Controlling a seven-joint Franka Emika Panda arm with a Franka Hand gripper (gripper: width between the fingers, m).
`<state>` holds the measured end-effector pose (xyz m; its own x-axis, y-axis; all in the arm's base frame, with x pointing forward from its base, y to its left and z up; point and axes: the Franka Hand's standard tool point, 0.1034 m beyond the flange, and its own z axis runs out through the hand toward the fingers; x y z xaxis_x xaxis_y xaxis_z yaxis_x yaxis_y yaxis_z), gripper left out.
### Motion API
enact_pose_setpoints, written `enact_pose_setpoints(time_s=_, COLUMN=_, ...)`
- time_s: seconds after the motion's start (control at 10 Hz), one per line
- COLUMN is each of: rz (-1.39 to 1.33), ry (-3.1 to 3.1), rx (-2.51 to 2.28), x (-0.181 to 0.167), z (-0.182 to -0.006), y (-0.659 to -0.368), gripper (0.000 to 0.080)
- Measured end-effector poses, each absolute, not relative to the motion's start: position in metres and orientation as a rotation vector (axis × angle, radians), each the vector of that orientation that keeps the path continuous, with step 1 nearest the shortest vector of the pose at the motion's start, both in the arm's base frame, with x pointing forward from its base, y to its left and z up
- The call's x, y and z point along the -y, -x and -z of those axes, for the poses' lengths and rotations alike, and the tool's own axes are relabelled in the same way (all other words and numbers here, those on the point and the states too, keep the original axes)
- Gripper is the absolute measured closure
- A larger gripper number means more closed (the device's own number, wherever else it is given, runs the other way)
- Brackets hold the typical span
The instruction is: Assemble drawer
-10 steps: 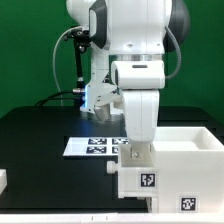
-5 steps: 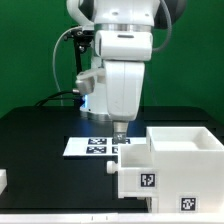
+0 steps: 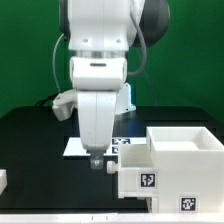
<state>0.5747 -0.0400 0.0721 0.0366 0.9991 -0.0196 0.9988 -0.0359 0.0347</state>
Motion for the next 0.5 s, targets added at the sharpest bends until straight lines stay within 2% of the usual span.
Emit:
enact_pose_setpoints(time_s=0.1, rz=-0.007, ry=-2.252, rx=-2.157, x=0.035, z=-0.061, y=-0.559, gripper=0.0151)
enact_pose_setpoints(time_s=0.5, rz=-0.002, ry=-2.278, rx=-2.151, x=0.021, z=-0.052, y=-0.545, gripper=0.0151)
